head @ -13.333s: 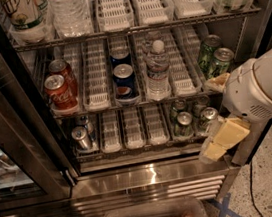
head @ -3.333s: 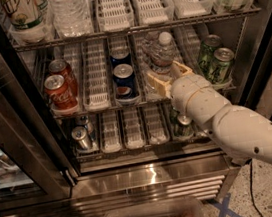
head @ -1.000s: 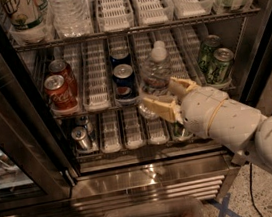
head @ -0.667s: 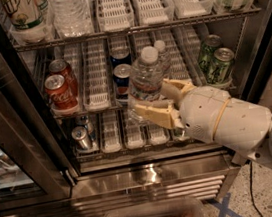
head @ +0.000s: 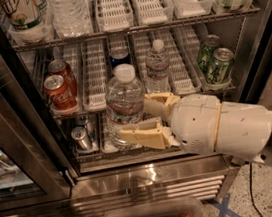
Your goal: Pick water bottle from bottom shelf of fridge
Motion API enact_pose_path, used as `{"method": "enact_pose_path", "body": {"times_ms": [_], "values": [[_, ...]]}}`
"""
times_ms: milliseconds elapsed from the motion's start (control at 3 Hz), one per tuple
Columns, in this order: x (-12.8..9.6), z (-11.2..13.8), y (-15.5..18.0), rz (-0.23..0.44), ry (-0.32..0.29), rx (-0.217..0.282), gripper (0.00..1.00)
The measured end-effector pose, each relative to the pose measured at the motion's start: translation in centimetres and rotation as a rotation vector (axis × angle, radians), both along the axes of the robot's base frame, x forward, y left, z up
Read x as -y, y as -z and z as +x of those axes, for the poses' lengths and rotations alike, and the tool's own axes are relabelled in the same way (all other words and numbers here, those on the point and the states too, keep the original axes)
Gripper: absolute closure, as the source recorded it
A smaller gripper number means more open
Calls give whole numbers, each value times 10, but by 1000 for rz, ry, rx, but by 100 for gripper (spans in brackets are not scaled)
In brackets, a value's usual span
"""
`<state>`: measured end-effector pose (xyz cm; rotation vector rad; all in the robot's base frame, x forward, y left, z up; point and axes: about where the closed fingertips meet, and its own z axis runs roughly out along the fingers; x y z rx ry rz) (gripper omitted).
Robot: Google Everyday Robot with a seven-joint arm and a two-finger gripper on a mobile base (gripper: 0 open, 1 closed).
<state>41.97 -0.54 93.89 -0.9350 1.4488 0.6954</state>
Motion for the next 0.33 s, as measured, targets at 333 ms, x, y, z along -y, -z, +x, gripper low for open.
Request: {"method": "enact_pose_path", "body": {"times_ms": [333], "values": [[0, 0, 0, 0, 0, 0, 100]]}}
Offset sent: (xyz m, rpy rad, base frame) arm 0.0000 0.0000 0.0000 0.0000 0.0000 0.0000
